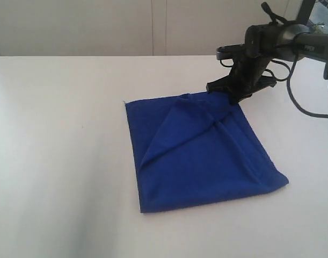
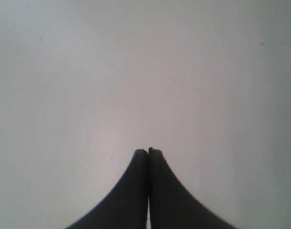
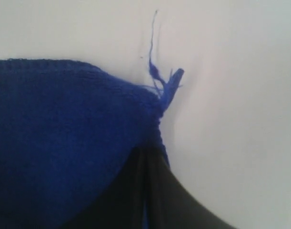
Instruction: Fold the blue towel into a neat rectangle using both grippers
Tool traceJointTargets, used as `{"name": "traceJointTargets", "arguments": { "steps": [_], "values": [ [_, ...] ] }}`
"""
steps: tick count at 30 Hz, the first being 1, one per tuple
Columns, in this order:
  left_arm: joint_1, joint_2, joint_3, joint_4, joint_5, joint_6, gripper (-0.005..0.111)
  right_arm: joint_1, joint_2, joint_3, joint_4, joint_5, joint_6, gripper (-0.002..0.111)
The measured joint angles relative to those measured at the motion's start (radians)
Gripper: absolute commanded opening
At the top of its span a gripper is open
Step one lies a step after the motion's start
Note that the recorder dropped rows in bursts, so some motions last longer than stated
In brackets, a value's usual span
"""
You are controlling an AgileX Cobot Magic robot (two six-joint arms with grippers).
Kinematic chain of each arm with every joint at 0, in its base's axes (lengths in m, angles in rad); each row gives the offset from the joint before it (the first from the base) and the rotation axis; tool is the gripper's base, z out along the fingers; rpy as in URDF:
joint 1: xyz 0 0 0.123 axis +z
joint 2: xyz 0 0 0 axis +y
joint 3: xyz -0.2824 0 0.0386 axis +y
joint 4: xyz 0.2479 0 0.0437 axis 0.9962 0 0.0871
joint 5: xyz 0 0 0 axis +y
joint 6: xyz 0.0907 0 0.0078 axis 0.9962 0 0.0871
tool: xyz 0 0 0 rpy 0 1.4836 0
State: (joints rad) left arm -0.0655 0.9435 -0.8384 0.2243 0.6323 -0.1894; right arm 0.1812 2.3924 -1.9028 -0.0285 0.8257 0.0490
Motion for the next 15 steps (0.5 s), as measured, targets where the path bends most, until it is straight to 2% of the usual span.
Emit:
{"name": "traceJointTargets", "arguments": {
  "steps": [9, 15],
  "values": [
    [0.000, 0.000, 0.000, 0.000, 0.000, 0.000, 0.000, -0.013, -0.042, 0.002, -0.037, 0.059, 0.013, 0.000],
    [0.000, 0.000, 0.000, 0.000, 0.000, 0.000, 0.000, -0.013, -0.194, -0.004, -0.019, 0.154, 0.011, 0.000]
  ]
}}
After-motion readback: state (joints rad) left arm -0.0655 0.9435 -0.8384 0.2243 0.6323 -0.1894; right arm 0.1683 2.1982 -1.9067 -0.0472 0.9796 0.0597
